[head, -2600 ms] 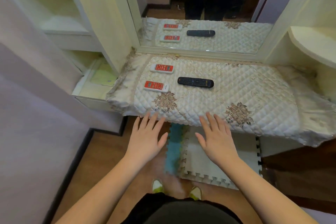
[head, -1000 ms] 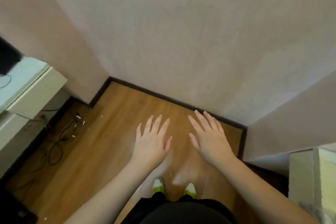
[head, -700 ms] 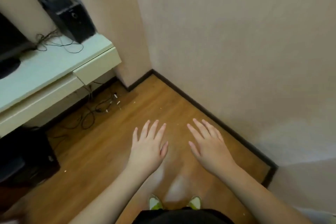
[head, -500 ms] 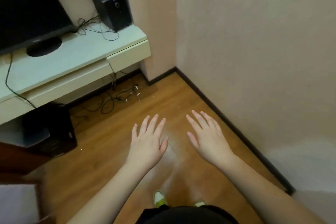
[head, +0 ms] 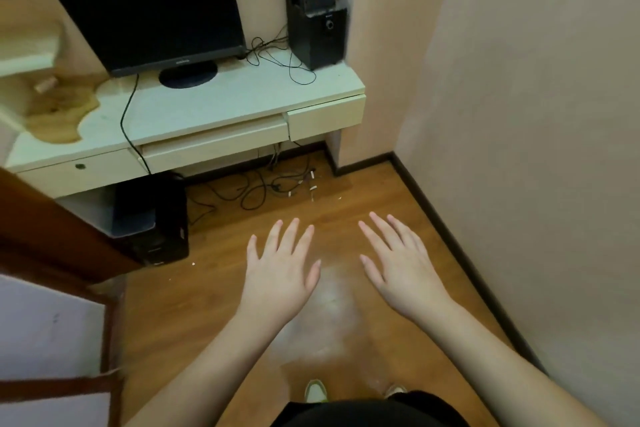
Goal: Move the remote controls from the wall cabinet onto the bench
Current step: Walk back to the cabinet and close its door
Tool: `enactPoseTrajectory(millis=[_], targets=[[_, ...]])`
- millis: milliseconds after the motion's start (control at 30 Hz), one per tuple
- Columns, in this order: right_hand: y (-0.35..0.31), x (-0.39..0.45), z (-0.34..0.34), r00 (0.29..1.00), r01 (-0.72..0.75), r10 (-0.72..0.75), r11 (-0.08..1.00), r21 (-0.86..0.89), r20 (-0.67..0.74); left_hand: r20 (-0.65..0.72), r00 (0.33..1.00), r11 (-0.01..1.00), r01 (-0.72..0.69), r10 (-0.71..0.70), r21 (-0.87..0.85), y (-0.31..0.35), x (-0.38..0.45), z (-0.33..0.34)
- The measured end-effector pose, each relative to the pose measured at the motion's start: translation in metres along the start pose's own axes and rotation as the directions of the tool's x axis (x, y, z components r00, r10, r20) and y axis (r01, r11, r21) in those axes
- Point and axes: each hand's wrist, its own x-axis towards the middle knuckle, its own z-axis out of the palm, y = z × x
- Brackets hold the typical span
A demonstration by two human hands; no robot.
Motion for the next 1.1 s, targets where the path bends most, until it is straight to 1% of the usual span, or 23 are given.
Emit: enactPoseTrajectory(millis=[233,400,533,600,733,867,1000,1100], targets=[[0.018,0.019,-0.009,1.0,0.011,-0.012,1.0,-0.02,-0.009,-0.067,0.997,1.0,0.027,-0.027,-0.002,0.013,0.034,-0.011],[0.052,0.028,-0.014,1.0,0.009,-0.009,1.0,0.028,-0.022,-0.038,0.999,1.0,0.023,-0.023,0.016,0.04,0.061,-0.014],[0.092,0.044,-0.026,0.999,0.006,-0.004,0.999,0.038,-0.048,-0.068,0.992,0.994,0.106,-0.104,0.025,0.062,0.084,-0.022],[0.107,0.056,-0.034,0.999,0.018,-0.016,0.999,0.033,-0.051,-0.099,0.988,0.992,0.121,-0.117,0.035,0.072,0.097,-0.025],[0.128,0.079,-0.052,0.996,0.056,-0.055,0.998,0.014,-0.069,-0.112,0.99,0.992,0.1,-0.091,0.072,0.1,0.124,-0.036],[0.144,0.105,-0.073,0.991,0.095,-0.096,0.995,-0.009,-0.096,-0.188,0.98,0.991,0.09,-0.07,0.101,0.12,0.149,-0.056],[0.15,0.135,-0.089,0.983,0.134,-0.139,0.99,-0.05,-0.117,-0.223,0.974,0.988,0.068,-0.035,0.141,0.122,0.17,-0.082],[0.147,0.157,-0.103,0.975,0.138,-0.149,0.988,-0.076,-0.162,-0.265,0.964,0.981,0.081,-0.031,0.178,0.115,0.184,-0.105]])
